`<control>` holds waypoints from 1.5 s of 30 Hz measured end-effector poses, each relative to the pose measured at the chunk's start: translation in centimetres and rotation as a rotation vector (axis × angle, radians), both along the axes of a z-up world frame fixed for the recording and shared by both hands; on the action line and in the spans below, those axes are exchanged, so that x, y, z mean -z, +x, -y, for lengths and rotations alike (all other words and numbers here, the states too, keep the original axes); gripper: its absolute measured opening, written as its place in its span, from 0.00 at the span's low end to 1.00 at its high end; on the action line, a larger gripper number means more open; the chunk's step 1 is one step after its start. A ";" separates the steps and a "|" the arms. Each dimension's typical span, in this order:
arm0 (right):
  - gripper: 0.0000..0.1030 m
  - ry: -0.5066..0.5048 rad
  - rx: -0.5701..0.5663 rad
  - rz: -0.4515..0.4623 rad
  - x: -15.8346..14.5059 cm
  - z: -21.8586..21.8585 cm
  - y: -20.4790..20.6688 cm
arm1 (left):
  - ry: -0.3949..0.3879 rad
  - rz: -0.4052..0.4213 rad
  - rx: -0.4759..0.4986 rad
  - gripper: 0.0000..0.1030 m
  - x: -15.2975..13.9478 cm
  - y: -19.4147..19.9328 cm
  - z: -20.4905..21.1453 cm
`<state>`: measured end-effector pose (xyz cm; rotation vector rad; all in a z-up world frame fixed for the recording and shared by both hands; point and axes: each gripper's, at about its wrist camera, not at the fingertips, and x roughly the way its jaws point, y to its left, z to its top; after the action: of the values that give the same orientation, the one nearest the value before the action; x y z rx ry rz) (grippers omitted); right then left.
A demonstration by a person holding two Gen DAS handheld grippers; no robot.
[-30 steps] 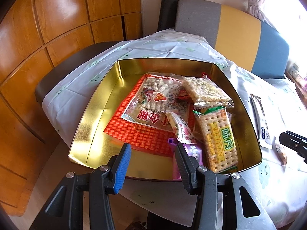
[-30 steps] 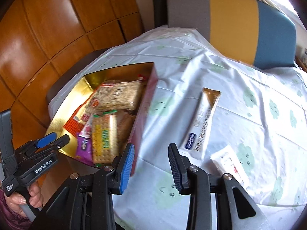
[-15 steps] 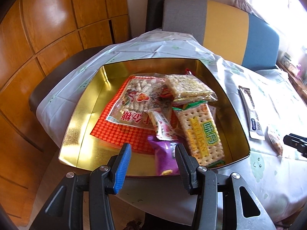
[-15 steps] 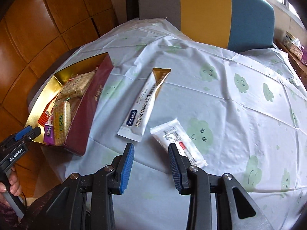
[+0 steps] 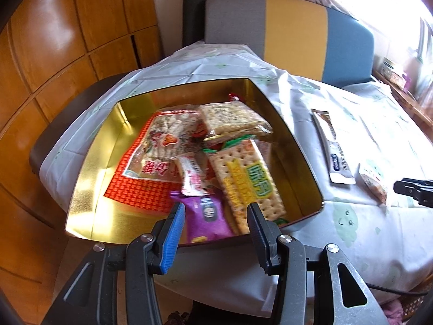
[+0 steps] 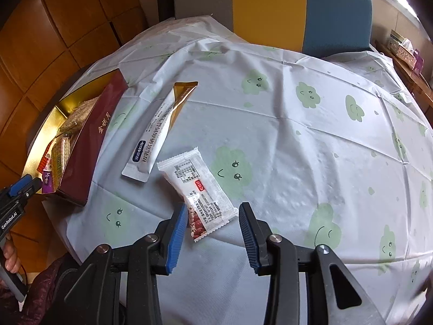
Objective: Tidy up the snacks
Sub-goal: 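Move the right gripper to the white red-labelled snack packet and grasp it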
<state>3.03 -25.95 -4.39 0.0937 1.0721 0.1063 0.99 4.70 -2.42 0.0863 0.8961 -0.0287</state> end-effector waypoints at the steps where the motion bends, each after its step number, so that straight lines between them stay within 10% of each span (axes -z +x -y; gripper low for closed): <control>1: 0.39 0.001 -0.002 -0.004 0.1 0.1 0.1 | 0.001 0.001 0.009 0.47 0.0 0.0 0.2; 27: 0.40 -0.111 -0.212 -0.081 1.7 -2.7 3.7 | -0.010 0.012 0.166 0.47 -0.8 -0.5 4.3; 45: 0.44 0.006 -0.262 -0.123 3.1 -4.4 4.6 | -0.019 0.012 0.257 0.47 -1.4 -0.5 7.3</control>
<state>7.61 -21.54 -7.44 -0.0359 1.2036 0.3432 0.52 -2.62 -1.01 0.1829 0.8681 -0.2760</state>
